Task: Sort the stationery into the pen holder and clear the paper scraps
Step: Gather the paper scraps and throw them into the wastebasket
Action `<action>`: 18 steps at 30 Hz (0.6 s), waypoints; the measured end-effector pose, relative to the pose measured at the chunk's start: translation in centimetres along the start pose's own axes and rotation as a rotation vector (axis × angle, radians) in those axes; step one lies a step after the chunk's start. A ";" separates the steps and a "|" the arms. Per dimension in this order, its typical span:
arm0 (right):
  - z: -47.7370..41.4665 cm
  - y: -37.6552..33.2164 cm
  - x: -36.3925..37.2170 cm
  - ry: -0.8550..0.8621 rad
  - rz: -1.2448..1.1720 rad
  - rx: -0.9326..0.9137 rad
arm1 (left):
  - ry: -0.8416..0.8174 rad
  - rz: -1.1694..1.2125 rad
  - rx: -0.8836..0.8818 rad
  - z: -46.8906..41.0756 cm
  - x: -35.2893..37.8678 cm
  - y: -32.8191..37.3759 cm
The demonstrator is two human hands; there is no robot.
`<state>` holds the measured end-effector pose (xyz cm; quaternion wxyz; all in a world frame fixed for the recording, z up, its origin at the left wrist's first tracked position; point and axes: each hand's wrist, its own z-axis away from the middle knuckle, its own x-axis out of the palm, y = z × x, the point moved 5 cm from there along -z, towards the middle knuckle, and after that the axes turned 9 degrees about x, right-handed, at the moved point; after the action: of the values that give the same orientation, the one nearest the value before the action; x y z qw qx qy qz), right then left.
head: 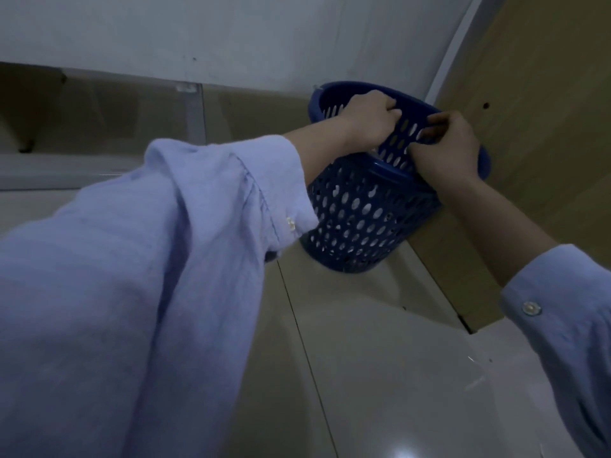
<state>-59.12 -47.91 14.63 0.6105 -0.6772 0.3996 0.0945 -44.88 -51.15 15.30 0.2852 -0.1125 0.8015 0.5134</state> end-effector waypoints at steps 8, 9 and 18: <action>3.1 -3.3 1.3 0.172 -0.138 -0.058 | 0.213 -0.122 0.122 4.6 -4.7 0.2; 3.9 -4.1 1.8 0.192 -0.126 -0.108 | 0.266 -0.151 0.148 5.7 -5.6 0.1; 13.7 -11.4 11.3 0.012 -0.074 -0.487 | 0.321 -0.348 0.048 21.3 -11.7 -5.5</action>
<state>-39.20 -41.12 12.98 0.4298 -0.8191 0.3436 0.1618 -25.49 -35.98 11.26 0.2409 -0.3224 0.8170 0.4129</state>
